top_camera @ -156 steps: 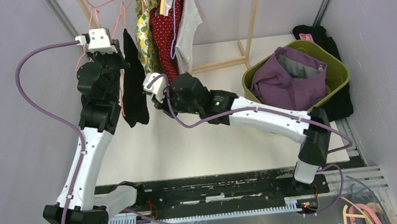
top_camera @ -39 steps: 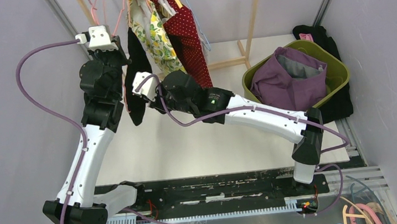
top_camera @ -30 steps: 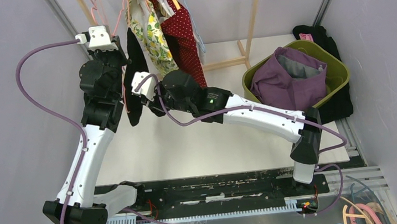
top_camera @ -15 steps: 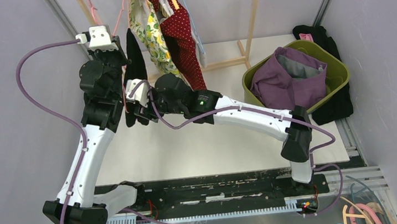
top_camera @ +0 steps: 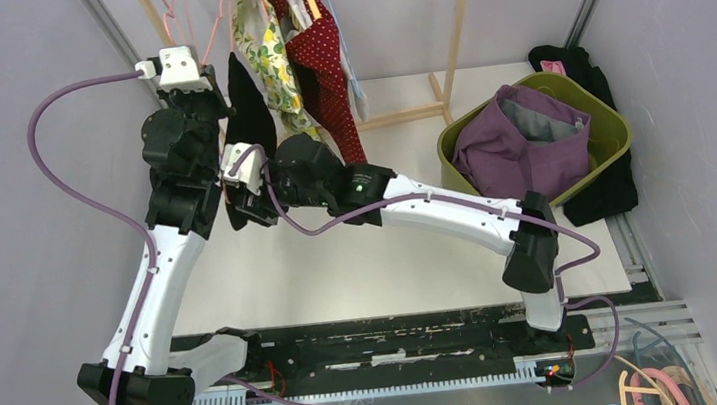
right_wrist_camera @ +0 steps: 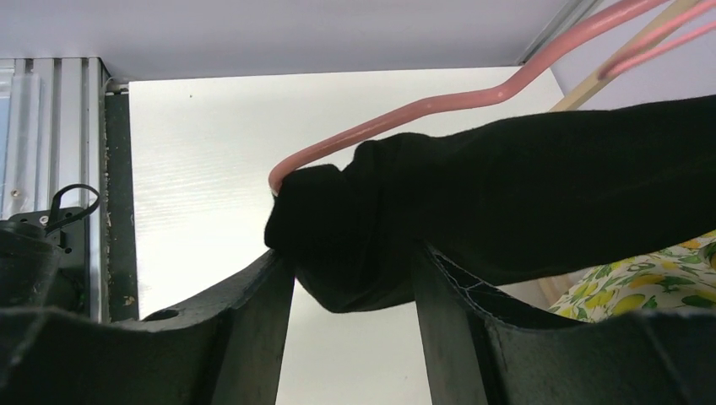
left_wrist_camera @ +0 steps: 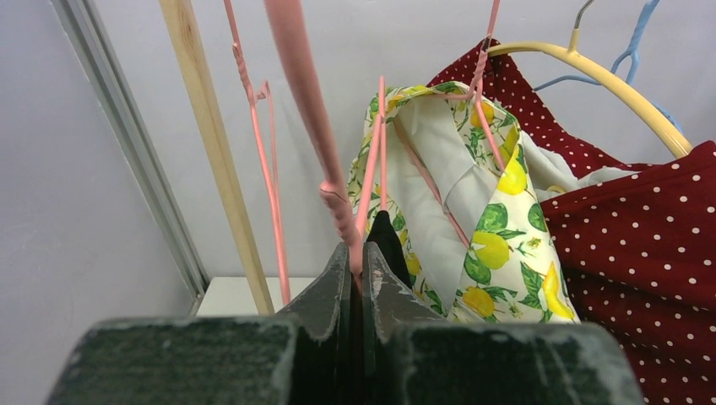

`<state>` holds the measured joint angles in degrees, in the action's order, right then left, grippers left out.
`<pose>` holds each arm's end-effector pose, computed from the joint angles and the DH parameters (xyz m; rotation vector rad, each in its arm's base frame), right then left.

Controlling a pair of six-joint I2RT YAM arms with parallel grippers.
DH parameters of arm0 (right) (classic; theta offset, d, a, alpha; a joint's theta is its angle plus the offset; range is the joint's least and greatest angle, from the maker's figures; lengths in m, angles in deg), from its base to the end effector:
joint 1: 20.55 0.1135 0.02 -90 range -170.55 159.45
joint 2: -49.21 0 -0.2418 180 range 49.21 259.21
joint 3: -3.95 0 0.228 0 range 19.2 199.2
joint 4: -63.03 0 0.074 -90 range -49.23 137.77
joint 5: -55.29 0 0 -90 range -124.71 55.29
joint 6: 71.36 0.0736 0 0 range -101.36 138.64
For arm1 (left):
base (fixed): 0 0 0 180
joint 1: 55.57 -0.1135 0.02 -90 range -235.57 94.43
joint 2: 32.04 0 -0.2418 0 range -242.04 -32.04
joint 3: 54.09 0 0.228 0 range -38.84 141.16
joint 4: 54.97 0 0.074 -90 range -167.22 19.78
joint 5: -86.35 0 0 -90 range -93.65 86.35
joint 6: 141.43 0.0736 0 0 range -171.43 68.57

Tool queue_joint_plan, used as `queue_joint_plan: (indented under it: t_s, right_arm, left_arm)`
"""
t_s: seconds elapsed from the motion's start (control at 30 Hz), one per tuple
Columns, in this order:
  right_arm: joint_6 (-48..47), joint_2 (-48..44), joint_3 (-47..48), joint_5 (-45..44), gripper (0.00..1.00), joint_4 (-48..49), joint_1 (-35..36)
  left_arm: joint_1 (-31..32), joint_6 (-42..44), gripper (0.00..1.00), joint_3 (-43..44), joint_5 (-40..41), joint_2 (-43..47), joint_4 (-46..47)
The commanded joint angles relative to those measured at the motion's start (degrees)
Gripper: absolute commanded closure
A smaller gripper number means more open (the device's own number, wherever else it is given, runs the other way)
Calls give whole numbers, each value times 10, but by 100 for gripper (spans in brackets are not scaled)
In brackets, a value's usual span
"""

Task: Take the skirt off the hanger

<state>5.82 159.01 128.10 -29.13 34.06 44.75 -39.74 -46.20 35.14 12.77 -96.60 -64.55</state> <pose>0.1879 0.4257 0.3603 -1.2438 1.4199 0.7268 0.2586 -0.0517 0.4647 -0.0031 1.3185 0.0299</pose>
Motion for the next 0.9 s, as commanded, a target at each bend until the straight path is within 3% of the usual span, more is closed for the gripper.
queue_joint_plan:
  t_s: [0.0, 0.2, 0.27, 0.37, 0.57, 0.87]
  right_arm:
    - [7, 18, 22, -8, 41, 50, 5]
    - [17, 41, 24, -19, 50, 77, -1]
    - [17, 49, 31, -19, 64, 81, -3]
    - [30, 55, 36, -27, 97, 87, -6]
    - [57, 21, 8, -65, 99, 87, -9]
    - [-15, -125, -120, -312, 99, 118, -13]
  left_arm:
    - [1, 24, 97, 23, 4, 8, 29]
    - [2, 18, 97, 28, 1, 7, 27]
    - [2, 18, 97, 28, 0, 8, 26]
    - [2, 19, 97, 26, 1, 10, 23]
    - [2, 25, 97, 25, 6, 13, 19]
    - [2, 29, 97, 9, 11, 21, 24]
